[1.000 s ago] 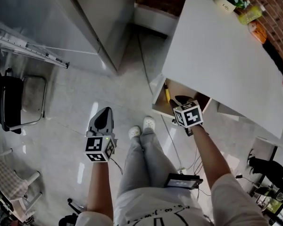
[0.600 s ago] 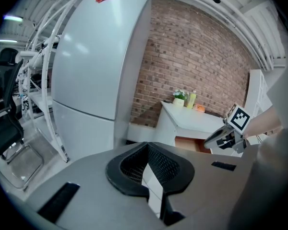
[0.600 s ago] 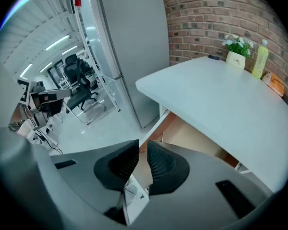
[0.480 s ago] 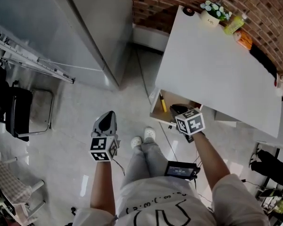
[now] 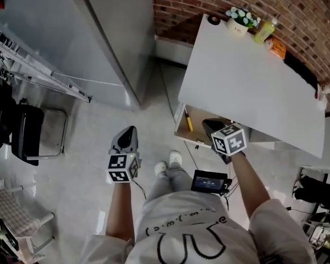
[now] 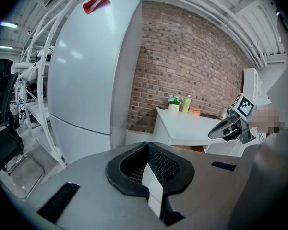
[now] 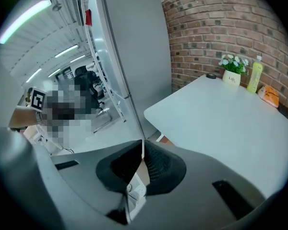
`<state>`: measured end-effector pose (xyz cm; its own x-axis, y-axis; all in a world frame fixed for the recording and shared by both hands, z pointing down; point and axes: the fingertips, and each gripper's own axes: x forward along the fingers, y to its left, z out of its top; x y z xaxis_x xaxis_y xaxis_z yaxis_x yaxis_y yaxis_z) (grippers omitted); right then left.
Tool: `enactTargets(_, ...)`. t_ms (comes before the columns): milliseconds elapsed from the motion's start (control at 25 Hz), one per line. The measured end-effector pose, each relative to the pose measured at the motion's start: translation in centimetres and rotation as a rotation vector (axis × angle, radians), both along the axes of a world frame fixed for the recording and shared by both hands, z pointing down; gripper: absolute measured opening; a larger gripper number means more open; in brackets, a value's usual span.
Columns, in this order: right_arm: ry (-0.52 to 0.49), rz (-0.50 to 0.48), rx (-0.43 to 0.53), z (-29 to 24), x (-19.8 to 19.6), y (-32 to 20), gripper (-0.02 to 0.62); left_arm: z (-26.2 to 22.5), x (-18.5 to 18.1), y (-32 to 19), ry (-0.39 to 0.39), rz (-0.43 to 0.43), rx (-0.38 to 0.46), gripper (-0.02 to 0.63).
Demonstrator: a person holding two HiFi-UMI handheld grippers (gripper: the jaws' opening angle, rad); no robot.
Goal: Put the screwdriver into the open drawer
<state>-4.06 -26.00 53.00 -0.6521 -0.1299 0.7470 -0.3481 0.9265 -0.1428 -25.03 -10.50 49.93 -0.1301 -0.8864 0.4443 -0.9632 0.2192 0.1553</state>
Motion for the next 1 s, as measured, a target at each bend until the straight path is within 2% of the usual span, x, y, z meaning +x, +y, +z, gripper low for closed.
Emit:
enactTargets(280,-0.058,-0.008,0.079,-4.4,-0.4,-0.8,0.026,-2.7,0.0,-0.1,-0.019,-0.001,0.044,0.008)
enactTargets(480,-0.089,-0.009,0.132,-6.8,-0.4,-1.0,0.025,-5.1,-0.5,-0.5,-0.059,0.009,0.081,0.008)
enactTargets(720,-0.114,-0.02,0.248,-9.9,0.4,-1.2,0.02,-8.3,-1.1,-1.0,-0.087,0.01,0.153,0.008)
enactTargets(1000,-0.205,0.033,0.335,-14.3,1.9,-2.5,0.02,-11.4,-1.2,-1.6,-0.149,0.02,0.214,0.008)
